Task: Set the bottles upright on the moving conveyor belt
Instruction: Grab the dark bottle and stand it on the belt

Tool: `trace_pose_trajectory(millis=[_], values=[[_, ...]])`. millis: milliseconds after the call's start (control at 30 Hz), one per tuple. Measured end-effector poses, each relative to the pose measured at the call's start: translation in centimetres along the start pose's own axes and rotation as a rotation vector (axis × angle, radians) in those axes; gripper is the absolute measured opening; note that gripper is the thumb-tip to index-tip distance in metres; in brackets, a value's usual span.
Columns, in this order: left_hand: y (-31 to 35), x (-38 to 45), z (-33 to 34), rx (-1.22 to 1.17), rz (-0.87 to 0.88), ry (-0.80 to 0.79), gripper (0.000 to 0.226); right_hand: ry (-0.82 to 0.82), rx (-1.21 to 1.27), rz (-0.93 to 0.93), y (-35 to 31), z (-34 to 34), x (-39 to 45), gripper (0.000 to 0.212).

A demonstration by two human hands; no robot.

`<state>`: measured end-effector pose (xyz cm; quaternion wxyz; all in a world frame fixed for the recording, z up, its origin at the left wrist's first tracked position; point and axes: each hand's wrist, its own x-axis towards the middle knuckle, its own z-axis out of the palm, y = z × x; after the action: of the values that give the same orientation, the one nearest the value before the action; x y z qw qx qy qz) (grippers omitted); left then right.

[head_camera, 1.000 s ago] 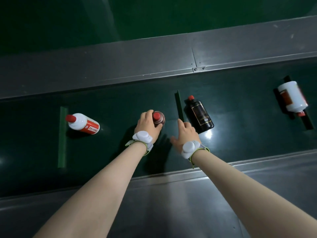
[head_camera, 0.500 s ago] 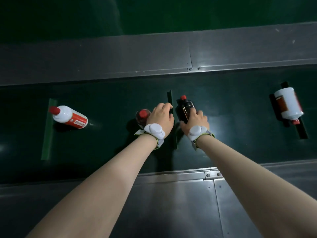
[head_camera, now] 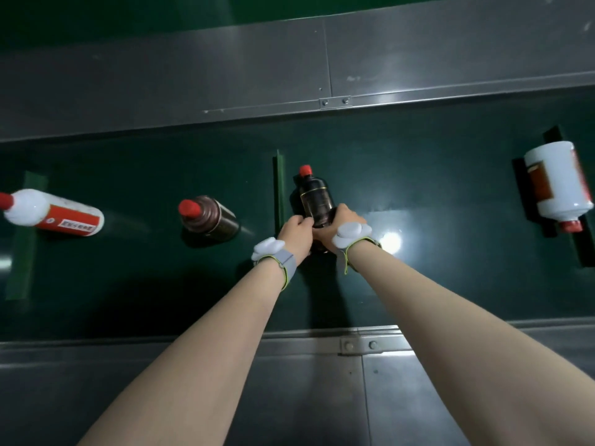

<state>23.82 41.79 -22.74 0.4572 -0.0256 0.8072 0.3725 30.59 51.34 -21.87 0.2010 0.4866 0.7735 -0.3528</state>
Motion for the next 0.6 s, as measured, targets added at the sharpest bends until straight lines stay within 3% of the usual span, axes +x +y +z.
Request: trace_pose_trajectory(millis=[133, 333, 600], values=[[1.2, -1.7, 1.0, -0.01, 0.104, 0.07, 0.076, 0.005, 0.108, -0.105, 1.5, -3.0, -1.5, 0.053], [3.5, -3.7, 1.8, 0.086, 0.378, 0.219, 0.069, 0.102, 0.338, -0.309, 2.1, -6.1, -3.8, 0.052], [4.0, -6.3, 2.7, 0.246, 0.463, 0.187, 0.075, 0.118, 0.276, -0.287, 3.6, -7.0, -6.1, 0.057]])
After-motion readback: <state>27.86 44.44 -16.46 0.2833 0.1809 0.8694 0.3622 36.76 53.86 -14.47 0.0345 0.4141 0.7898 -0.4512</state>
